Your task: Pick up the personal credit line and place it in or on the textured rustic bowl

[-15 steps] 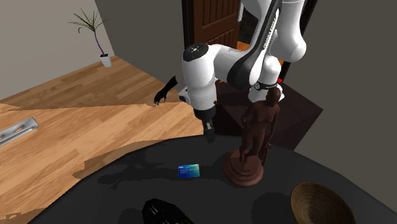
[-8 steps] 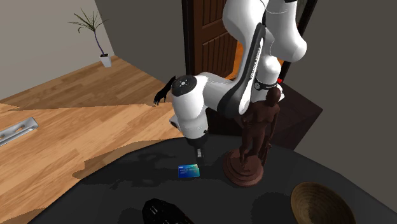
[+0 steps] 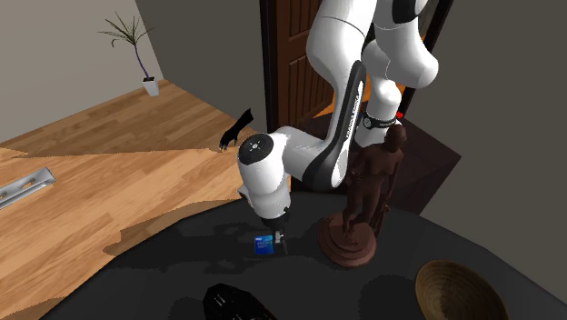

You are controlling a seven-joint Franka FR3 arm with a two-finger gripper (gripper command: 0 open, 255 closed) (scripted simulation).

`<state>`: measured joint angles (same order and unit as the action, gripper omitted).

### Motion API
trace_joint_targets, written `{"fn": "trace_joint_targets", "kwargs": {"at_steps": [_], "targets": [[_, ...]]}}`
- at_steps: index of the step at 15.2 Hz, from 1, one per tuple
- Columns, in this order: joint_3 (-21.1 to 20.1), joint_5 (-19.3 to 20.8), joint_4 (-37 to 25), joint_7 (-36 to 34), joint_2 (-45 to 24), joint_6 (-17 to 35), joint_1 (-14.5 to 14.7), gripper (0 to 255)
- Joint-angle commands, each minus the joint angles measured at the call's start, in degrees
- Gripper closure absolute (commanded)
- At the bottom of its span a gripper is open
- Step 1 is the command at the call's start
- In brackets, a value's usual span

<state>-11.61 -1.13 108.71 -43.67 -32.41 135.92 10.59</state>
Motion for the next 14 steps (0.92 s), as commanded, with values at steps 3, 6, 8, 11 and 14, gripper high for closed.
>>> {"fn": "trace_joint_targets", "kwargs": {"at_steps": [3,6,8,11,14], "targets": [[0.1,0.3,0.1,-0.4,-1.7,1.7,0.5,0],[0.1,0.3,0.1,-0.4,-1.7,1.7,0.6,0],[0.1,0.3,0.1,-0.4,-1.7,1.7,0.6,0],[0.1,0.3,0.1,-0.3,-1.7,1.7,0.5,255],[0.1,0.3,0.0,-0.4,-1.9,1.7,0.6,255]]}}
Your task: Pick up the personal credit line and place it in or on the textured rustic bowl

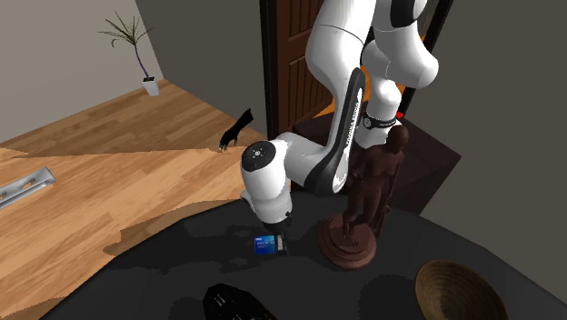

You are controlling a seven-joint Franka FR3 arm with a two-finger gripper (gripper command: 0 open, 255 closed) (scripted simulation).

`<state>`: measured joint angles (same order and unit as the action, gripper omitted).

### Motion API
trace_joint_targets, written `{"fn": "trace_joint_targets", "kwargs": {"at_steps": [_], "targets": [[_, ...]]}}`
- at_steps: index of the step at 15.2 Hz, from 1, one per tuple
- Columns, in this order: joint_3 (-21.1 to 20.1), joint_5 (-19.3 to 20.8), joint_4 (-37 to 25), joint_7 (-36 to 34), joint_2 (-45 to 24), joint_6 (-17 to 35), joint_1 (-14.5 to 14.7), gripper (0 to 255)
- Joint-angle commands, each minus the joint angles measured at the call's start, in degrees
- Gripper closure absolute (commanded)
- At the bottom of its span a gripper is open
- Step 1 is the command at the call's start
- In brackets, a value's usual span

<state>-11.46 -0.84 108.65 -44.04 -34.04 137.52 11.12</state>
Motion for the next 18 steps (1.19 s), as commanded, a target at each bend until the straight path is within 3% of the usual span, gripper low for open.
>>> {"fn": "trace_joint_targets", "kwargs": {"at_steps": [1,5,18], "targets": [[0.0,0.0,0.1,0.0,-0.3,0.1,0.0,255],[0.0,0.0,0.2,0.0,-0.1,0.1,0.0,255],[-0.9,-1.1,0.2,0.0,7.2,-7.1,-0.7,255]]}}
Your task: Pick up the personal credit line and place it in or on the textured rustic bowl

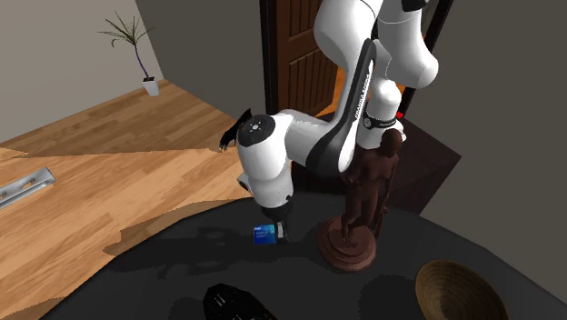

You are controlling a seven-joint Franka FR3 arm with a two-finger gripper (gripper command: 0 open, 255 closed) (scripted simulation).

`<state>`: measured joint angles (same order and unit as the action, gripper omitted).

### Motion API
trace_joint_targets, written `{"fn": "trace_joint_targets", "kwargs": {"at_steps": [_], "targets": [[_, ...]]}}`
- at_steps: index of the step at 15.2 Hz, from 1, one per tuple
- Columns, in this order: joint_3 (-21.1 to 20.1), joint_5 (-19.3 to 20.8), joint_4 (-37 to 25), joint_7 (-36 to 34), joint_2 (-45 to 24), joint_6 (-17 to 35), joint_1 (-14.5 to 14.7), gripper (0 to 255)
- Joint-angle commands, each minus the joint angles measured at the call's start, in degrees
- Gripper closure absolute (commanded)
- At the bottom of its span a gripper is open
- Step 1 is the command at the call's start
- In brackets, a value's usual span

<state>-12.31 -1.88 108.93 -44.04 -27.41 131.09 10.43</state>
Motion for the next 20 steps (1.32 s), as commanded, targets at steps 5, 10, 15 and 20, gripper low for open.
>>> {"fn": "trace_joint_targets", "kwargs": {"at_steps": [5,10,15,20], "targets": [[-0.3,-0.5,-0.6,0.0,3.0,-3.6,-0.3,255],[-0.6,-0.9,-1.5,-0.1,5.3,-6.7,-0.5,255],[-0.7,-1.2,-2.6,-0.1,7.3,-9.9,-0.7,255],[-2.5,-1.8,1.0,-4.5,10.1,-8.5,2.1,255]]}}
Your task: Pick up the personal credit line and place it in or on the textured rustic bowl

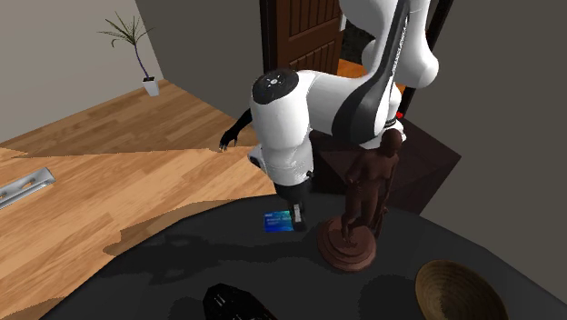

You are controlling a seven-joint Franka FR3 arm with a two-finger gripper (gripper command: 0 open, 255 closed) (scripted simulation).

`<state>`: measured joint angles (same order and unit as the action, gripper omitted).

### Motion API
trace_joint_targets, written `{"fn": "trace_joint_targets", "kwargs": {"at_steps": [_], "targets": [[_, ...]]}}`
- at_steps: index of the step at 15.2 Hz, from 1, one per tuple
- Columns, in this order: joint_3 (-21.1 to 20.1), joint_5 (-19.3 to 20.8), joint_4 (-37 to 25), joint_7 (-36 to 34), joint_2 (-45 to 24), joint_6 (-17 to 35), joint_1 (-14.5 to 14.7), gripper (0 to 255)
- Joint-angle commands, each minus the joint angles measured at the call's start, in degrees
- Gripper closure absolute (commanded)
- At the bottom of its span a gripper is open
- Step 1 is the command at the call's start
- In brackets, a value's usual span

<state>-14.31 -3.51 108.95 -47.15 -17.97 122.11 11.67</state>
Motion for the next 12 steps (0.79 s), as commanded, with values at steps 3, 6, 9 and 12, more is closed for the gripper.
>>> {"fn": "trace_joint_targets", "kwargs": {"at_steps": [3,6,9,12], "targets": [[-2.0,-0.5,3.1,-4.8,2.1,1.6,3.1,255],[-3.4,-0.7,4.7,-8.4,3.2,2.5,5.4,255],[-4.8,-0.8,5.6,-12.1,3.8,3.3,7.8,255],[-6.2,-0.6,5.9,-16.0,3.9,3.9,10.3,255]]}}
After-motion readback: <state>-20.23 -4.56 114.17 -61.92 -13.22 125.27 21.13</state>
